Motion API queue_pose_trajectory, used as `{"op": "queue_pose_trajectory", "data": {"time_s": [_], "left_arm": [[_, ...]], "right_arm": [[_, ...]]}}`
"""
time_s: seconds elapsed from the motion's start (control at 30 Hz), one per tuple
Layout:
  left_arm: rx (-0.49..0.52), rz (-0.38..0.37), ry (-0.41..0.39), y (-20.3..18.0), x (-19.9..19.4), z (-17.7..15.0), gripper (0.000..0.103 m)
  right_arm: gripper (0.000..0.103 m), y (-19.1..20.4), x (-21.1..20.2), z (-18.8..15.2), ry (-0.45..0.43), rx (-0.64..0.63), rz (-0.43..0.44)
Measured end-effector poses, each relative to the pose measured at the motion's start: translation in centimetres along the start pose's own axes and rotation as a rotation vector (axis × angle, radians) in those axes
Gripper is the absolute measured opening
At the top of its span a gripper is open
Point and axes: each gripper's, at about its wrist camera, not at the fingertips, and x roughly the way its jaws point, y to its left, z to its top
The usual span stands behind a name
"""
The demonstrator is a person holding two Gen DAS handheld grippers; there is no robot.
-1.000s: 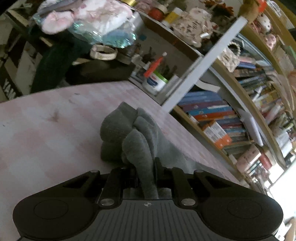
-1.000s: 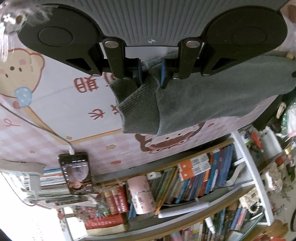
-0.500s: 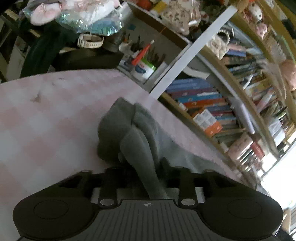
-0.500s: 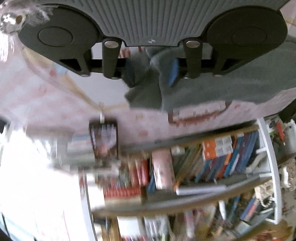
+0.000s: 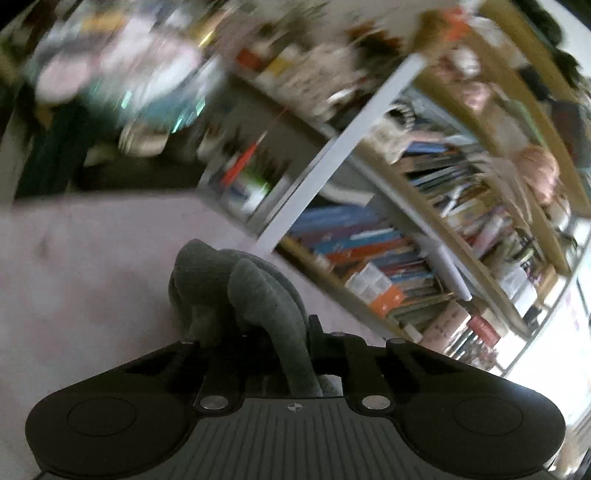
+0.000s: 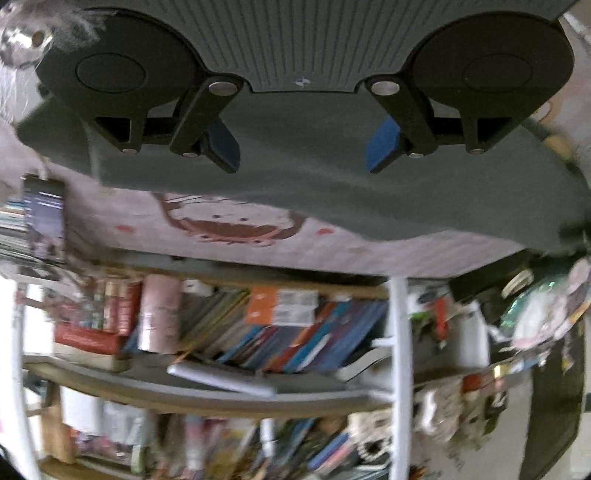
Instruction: Fold clothes
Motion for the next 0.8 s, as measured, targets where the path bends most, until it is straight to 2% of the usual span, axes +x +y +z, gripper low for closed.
{"op": "queue_pose_trajectory", "data": {"time_s": [0.03, 0.17, 0.47, 0.8], "left_arm": [[0.012, 0.005, -0.006, -0.2, -0.2, 0.3, 0.013], [-0.063, 0.115, 0.087, 2.4, 0.4, -0.1, 0.014], [-0.073, 0.093, 0.112, 3.9, 0.0, -1.3, 0.022], [-0.048, 0.089, 0.095, 3.8, -0.3, -1.8, 0.023]], "right_arm": [[0.074, 0.3, 0.2, 0.0, 0.007, -0.002, 0.009], [0.074, 1.6, 0.8, -0.1, 0.032, 0.000, 0.045], [0.075, 4.7, 2.8, 0.7, 0.057, -0.066, 0.104], [0.076, 9.7, 7.0, 2.6, 0.081, -0.177, 0.145]]}}
